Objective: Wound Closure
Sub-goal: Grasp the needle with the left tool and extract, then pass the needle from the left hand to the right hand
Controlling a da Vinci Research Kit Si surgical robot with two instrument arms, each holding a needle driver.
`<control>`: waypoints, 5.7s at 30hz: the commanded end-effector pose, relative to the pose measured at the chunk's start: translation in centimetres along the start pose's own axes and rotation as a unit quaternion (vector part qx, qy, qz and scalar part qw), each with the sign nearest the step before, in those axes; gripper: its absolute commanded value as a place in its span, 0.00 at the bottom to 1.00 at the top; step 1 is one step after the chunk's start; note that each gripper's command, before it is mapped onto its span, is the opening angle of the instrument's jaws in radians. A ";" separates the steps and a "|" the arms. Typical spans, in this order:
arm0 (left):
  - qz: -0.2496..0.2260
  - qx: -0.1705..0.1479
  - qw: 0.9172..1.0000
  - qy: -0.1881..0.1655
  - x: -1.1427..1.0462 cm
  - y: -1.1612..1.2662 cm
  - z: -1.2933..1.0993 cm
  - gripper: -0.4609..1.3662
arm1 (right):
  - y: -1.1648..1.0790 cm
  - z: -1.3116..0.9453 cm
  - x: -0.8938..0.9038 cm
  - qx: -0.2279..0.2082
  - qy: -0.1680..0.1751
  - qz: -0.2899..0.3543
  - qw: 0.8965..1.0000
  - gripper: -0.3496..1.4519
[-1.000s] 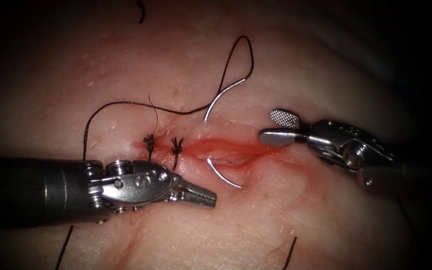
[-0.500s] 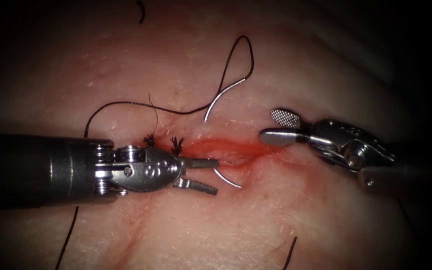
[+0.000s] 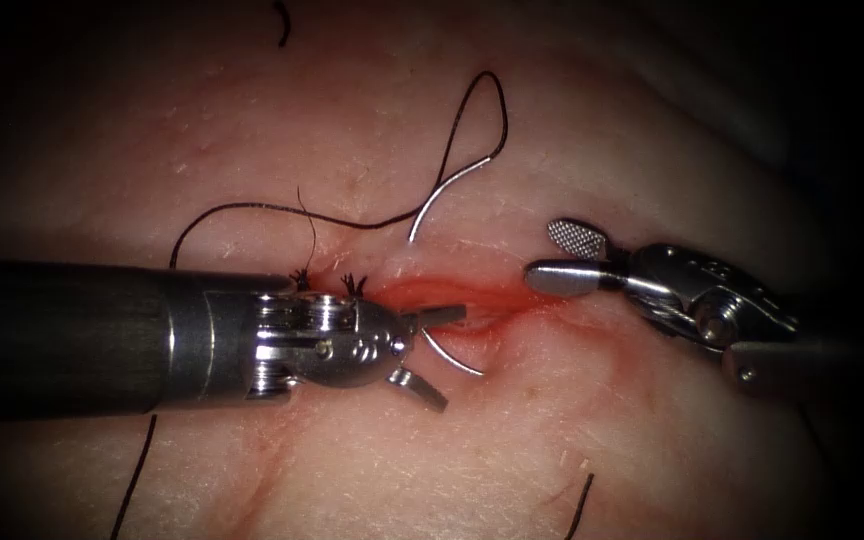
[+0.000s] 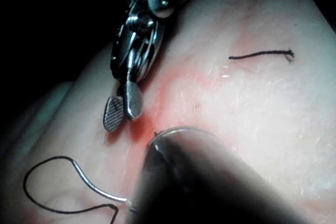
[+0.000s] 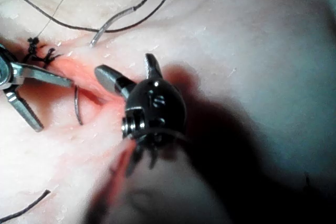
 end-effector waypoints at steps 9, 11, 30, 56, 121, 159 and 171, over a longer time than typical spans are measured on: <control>0.021 0.012 0.999 -0.031 -0.12 -0.06 0.23 0.49 | -0.07 -0.03 0.06 0.003 0.001 -0.005 1.000 0.66; 0.021 0.014 0.999 -0.034 -0.16 -0.06 0.28 0.48 | -0.08 -0.04 0.07 0.004 0.001 -0.004 1.000 0.65; 0.029 0.003 0.998 -0.059 -0.33 0.07 0.47 0.06 | -0.10 -0.10 0.14 0.009 0.019 -0.003 1.000 0.63; 0.194 -0.087 0.977 0.020 -0.52 -0.24 -0.06 0.06 | -0.18 -0.13 0.12 0.013 0.024 -0.003 1.000 0.63; -0.140 -0.220 0.849 0.460 0.90 0.27 -2.20 0.06 | -0.22 -0.15 0.09 0.015 0.027 -0.003 1.000 0.60; 0.111 0.005 0.891 0.441 0.42 -0.37 -2.74 0.06 | -0.38 -0.17 0.13 0.032 0.048 -0.003 0.998 0.65; 0.111 0.002 0.899 0.424 -0.07 0.14 -1.94 0.06 | -0.50 -0.41 0.26 0.051 0.040 0.004 0.998 0.66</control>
